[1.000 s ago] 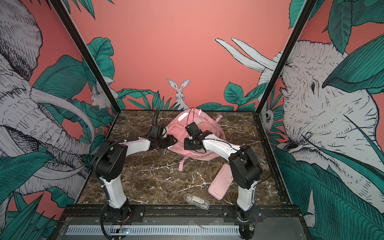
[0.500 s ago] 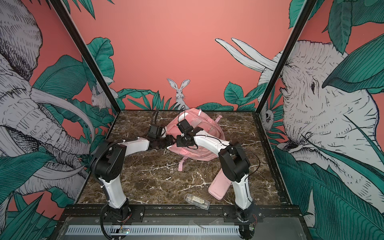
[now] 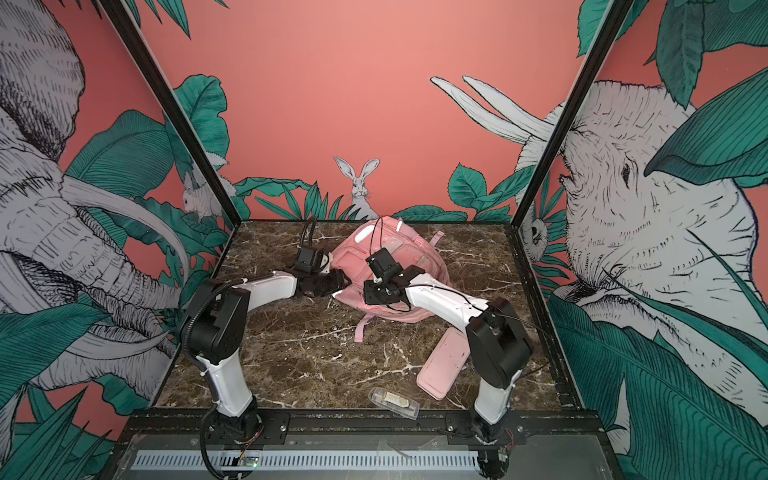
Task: Pack the student bag
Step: 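Release the zipper and move the right gripper to the pink case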
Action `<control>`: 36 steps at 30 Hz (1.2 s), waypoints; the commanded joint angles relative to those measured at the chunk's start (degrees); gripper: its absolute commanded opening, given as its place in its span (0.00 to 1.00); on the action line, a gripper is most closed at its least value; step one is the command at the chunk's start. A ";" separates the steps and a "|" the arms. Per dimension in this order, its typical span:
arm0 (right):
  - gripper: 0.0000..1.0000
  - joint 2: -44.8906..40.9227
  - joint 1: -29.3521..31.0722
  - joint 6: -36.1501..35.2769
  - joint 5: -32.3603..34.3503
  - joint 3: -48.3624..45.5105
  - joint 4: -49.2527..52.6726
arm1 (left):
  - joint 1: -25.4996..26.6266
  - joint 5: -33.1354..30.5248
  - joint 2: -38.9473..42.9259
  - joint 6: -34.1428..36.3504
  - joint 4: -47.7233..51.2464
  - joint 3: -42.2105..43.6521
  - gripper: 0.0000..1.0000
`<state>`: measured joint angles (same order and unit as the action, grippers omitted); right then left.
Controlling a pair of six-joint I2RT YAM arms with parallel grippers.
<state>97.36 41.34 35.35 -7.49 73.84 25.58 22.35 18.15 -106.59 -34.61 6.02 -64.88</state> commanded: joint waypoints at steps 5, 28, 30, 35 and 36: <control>0.33 -12.27 -4.96 0.56 2.28 -12.11 -0.35 | -0.29 -0.57 6.50 3.91 5.82 -3.58 0.64; 0.64 -43.25 -19.86 3.83 1.26 -35.03 7.26 | 19.50 9.92 3.44 21.16 15.08 -17.38 0.80; 0.65 -44.91 -19.97 5.12 1.20 -36.70 7.41 | 20.97 11.27 1.97 21.98 15.90 -18.12 0.80; 0.66 -50.02 -20.01 7.96 2.44 -40.53 8.83 | 25.01 14.01 -1.52 23.16 17.64 -19.80 0.81; 0.67 -51.22 -20.07 8.56 2.86 -41.24 9.32 | 25.73 14.18 -2.21 23.27 18.00 -20.00 0.81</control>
<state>48.75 21.58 41.28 -6.20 33.76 33.10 46.37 29.52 -108.14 -13.63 21.17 -83.26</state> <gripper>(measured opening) 0.664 0.807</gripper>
